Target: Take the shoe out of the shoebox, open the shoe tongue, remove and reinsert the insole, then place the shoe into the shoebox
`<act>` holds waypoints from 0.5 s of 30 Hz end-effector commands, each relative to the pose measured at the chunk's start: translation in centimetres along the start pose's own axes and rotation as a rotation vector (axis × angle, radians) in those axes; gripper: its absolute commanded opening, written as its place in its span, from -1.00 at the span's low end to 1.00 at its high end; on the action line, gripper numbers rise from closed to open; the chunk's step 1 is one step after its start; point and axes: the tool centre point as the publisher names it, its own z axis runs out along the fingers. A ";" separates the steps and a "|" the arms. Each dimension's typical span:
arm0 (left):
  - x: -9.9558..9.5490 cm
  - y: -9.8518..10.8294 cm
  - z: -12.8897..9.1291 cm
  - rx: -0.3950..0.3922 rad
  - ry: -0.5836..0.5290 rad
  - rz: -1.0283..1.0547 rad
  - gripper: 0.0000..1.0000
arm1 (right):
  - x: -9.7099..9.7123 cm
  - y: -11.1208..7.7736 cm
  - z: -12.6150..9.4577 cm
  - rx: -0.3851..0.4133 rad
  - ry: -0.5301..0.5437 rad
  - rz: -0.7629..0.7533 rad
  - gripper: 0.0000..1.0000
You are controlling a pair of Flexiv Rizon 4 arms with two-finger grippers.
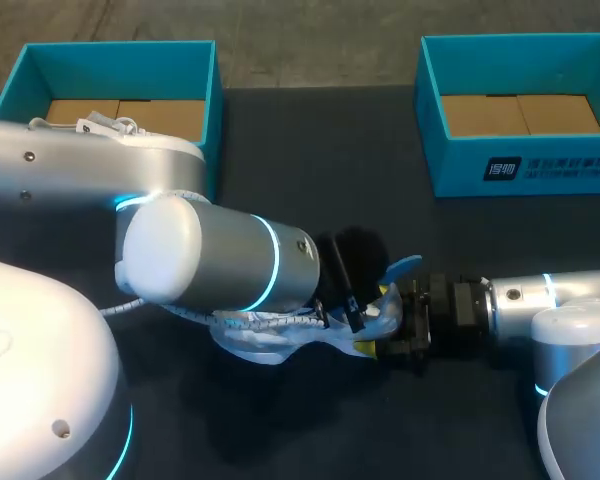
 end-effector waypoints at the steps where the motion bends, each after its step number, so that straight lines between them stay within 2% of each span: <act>1: 0.0 -0.5 -0.8 -0.001 0.022 -0.010 -1.00 | 0.1 0.1 0.1 0.004 -0.001 0.000 -1.00; 11: 1.0 -2.8 -1.3 -0.007 0.041 -0.032 -1.00 | 0.1 0.1 0.1 0.004 -0.001 0.000 -1.00; 15: 1.2 -3.6 -1.9 0.003 0.088 -0.049 -1.00 | 0.1 0.1 0.1 0.004 -0.001 0.000 -1.00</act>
